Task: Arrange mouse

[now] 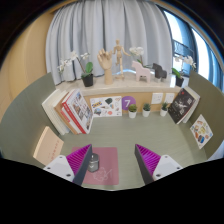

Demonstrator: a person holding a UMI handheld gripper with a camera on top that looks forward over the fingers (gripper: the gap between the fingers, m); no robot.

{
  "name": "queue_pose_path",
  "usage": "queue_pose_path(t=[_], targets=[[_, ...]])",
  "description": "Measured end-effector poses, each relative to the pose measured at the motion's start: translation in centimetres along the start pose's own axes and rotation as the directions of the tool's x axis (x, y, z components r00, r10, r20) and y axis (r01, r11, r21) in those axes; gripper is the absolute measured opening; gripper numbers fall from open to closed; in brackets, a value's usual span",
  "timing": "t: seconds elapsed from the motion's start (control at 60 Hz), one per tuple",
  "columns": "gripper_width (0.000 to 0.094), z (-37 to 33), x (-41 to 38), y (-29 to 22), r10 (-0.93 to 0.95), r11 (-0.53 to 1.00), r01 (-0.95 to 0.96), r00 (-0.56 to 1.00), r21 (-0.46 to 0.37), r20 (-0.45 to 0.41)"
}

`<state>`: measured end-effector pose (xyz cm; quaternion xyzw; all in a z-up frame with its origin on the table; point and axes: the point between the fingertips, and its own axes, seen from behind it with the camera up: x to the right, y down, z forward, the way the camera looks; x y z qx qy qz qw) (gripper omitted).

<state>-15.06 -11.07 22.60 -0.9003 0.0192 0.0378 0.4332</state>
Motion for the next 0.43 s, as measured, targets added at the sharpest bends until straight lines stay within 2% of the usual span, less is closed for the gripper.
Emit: queue_pose_path(t=[0.167,0.433], targets=[[0.0836,-4.9,5.5,-0.8,-0.026,0.998,0.028,0.999,0.064,-0.035],[0.0836,-9.7,13.1,1.0,0.001,0.996,0.005,0.998,0.089,-0.062]])
